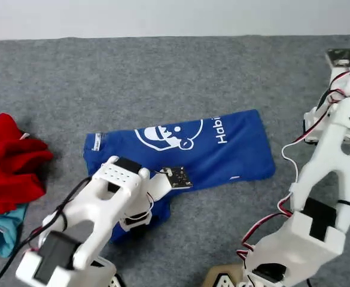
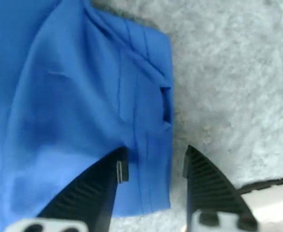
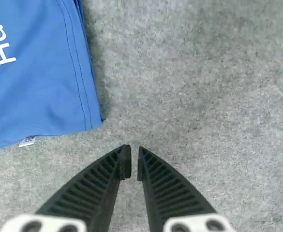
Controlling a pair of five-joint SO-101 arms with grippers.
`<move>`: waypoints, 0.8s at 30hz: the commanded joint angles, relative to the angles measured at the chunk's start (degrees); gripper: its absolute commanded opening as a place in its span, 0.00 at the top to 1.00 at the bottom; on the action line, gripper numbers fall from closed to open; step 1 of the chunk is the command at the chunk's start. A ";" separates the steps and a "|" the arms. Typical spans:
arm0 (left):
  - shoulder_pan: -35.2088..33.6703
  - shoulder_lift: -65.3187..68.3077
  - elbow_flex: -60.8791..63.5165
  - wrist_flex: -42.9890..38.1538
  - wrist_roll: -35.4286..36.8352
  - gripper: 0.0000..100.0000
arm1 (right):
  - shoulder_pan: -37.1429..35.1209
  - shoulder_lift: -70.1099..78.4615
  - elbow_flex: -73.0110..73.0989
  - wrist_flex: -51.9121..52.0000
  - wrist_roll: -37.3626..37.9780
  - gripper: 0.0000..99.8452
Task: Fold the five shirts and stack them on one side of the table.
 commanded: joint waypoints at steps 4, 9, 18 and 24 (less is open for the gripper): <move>0.35 2.46 -1.80 -2.20 -0.35 0.88 | 0.66 -3.74 -0.44 2.42 0.62 0.96; 0.44 2.46 -3.47 -1.14 -0.62 0.98 | 0.66 -3.30 -0.44 2.33 0.62 0.96; -0.09 2.46 -13.93 7.30 -0.70 0.99 | 0.66 -3.30 -0.44 2.33 0.62 0.96; -0.09 3.08 -23.78 9.85 -0.62 0.99 | 0.66 -3.21 -0.44 2.33 0.62 0.96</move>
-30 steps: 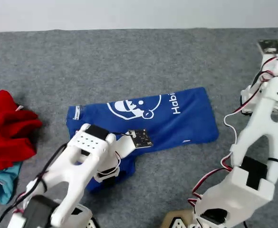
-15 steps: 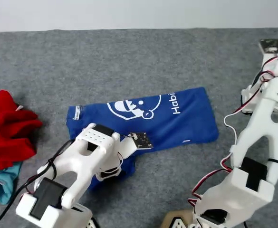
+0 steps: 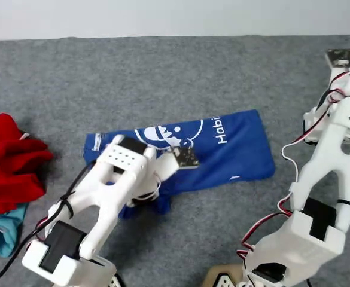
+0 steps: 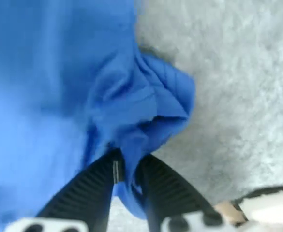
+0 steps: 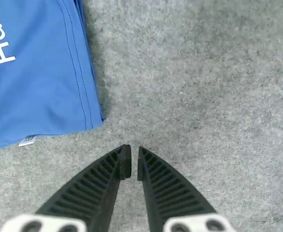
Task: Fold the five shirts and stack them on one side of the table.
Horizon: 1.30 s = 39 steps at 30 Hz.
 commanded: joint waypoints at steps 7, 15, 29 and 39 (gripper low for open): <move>-1.05 4.66 -9.45 -0.35 -0.44 0.99 | 0.66 -3.12 -0.44 2.33 0.62 0.96; -7.56 15.47 -22.55 0.62 -0.35 0.99 | 0.66 -3.12 -0.18 2.33 0.70 0.96; -9.85 25.67 -34.59 1.23 -0.09 0.97 | 0.66 -3.03 -0.18 2.33 3.43 0.96; -13.89 28.40 -43.91 1.58 -0.35 0.87 | 0.66 -3.03 -0.18 2.33 3.25 0.96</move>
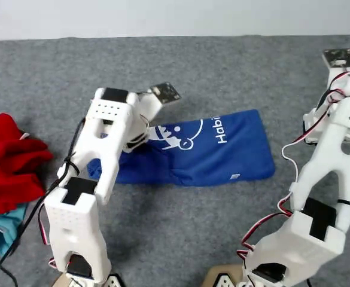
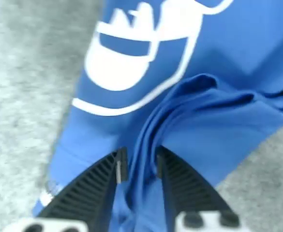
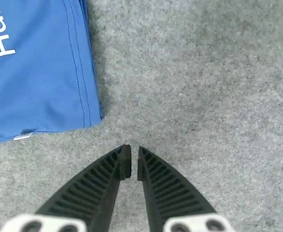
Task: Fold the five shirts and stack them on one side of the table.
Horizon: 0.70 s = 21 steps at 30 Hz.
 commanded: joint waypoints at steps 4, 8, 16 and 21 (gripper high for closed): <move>-0.53 -0.35 -2.42 1.32 -0.62 0.87 | 0.66 -3.03 -0.18 2.24 0.53 0.96; -1.93 -0.35 -2.42 1.41 -1.32 0.87 | 0.66 -3.03 -0.18 2.24 0.62 0.96; -7.47 -0.79 -2.59 3.34 -3.87 0.91 | 0.66 -3.03 -0.18 2.24 0.62 0.96; -10.64 -0.88 -8.13 7.03 -0.88 0.97 | -0.04 -2.95 -0.09 2.24 0.53 0.96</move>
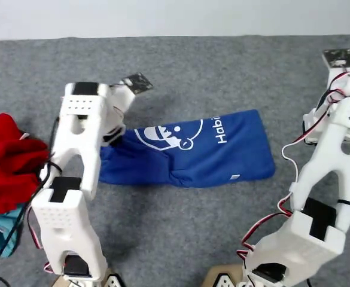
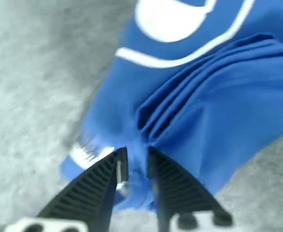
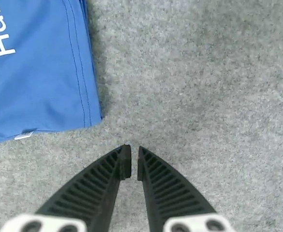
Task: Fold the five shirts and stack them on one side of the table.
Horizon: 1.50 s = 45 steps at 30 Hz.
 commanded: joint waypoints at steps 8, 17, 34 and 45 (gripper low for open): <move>-7.74 -7.30 -15.34 11.96 20.75 0.99 | -6.02 3.82 -0.35 2.24 0.09 0.96; -15.38 -35.43 2.86 11.96 22.15 0.99 | -14.81 12.97 -0.70 -4.09 -10.02 0.73; -30.86 -65.32 26.59 11.87 13.80 0.99 | -21.93 25.71 -0.70 -19.65 -12.57 0.71; -30.86 -65.49 26.68 11.87 13.89 0.99 | -23.43 33.45 -0.79 -21.67 -17.58 0.72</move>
